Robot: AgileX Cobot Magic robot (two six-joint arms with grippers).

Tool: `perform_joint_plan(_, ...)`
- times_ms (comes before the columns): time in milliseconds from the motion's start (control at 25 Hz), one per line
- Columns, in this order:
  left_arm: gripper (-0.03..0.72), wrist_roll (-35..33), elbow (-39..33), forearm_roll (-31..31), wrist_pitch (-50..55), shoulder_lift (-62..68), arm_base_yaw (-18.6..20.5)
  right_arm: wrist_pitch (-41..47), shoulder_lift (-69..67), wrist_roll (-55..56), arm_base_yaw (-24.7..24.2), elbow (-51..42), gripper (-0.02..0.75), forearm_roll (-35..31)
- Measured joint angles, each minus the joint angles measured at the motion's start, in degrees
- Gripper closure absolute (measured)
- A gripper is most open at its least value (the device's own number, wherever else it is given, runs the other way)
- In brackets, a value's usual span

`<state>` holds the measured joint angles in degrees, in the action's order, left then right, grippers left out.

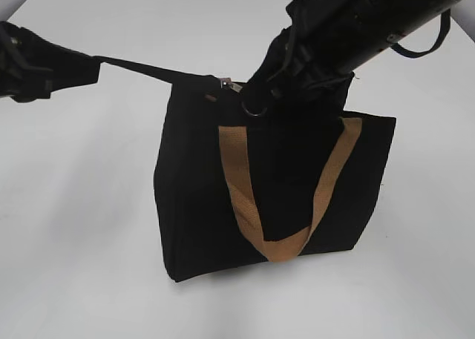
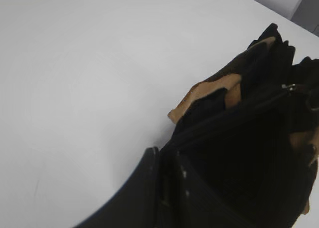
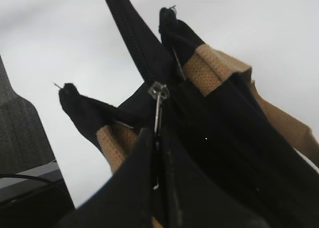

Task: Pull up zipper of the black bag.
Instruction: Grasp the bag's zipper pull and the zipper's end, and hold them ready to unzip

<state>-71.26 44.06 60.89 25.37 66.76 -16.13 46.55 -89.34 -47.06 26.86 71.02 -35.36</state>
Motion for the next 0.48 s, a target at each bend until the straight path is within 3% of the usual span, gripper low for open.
perform_joint_plan(480,0.659,0.00,0.00,-0.24,-3.51,0.00,1.08,5.32,0.19,3.64,-9.26,-0.30,0.737,2.46)
